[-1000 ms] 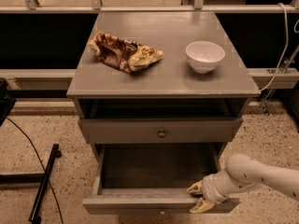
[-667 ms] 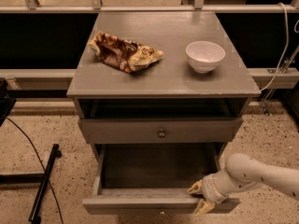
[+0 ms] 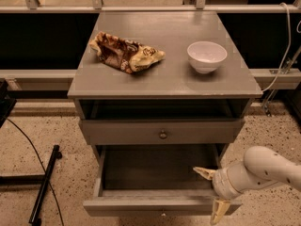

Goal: Open middle drawer

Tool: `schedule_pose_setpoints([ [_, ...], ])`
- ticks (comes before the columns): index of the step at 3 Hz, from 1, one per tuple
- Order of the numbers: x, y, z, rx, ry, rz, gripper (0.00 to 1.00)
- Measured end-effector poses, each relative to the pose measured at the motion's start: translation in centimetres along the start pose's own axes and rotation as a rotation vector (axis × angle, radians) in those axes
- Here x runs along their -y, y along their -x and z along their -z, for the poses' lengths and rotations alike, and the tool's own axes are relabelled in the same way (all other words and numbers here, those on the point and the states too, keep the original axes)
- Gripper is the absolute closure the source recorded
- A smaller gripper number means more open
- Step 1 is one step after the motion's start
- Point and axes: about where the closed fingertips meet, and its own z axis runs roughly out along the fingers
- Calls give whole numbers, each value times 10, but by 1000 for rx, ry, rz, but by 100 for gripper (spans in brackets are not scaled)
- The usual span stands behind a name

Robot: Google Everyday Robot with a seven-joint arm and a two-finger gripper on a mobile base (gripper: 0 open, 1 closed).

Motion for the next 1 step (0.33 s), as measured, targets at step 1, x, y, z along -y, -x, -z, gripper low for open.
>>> schedule_pose_setpoints([
  [1,0,0,0,0,0,0,0],
])
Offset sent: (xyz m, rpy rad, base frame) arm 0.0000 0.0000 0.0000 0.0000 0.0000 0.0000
